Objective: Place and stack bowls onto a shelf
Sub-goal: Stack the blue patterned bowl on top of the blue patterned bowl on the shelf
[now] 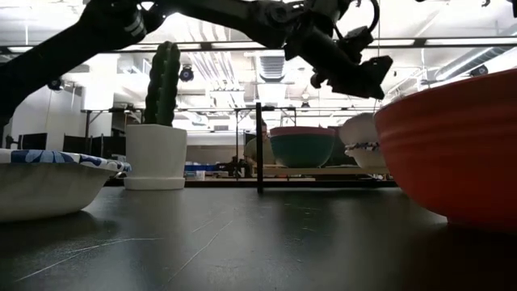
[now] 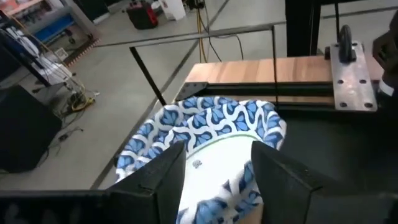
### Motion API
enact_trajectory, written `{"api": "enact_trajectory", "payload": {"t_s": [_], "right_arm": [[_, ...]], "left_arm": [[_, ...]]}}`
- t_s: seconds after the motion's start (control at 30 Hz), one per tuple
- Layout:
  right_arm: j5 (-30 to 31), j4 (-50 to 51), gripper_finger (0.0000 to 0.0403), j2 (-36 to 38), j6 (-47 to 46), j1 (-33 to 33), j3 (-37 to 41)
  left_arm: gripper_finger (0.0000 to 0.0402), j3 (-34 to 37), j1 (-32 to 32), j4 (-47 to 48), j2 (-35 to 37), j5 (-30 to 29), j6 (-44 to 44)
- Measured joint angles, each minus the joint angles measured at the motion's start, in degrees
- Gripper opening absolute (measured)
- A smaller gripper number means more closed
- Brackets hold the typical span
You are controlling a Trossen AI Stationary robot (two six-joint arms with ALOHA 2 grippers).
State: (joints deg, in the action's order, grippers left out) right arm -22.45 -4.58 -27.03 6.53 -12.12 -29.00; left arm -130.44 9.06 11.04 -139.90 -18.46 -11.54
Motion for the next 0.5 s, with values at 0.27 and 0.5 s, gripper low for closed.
{"api": "enact_trajectory", "payload": {"t_s": [0.27, 0.5], "right_arm": [[5.23, -0.39, 0.0009, 0.00, -4.67, -0.02, -0.08], [29.15, 6.94, 0.0009, -0.92, -13.19, 0.00, -0.39]], "left_arm": [[0.0168, 0.01, -0.91, 9.35, 3.71, 0.00, -0.27], [0.0163, 0.18, -4.70, 30.59, 15.89, -0.78, -1.38]]}}
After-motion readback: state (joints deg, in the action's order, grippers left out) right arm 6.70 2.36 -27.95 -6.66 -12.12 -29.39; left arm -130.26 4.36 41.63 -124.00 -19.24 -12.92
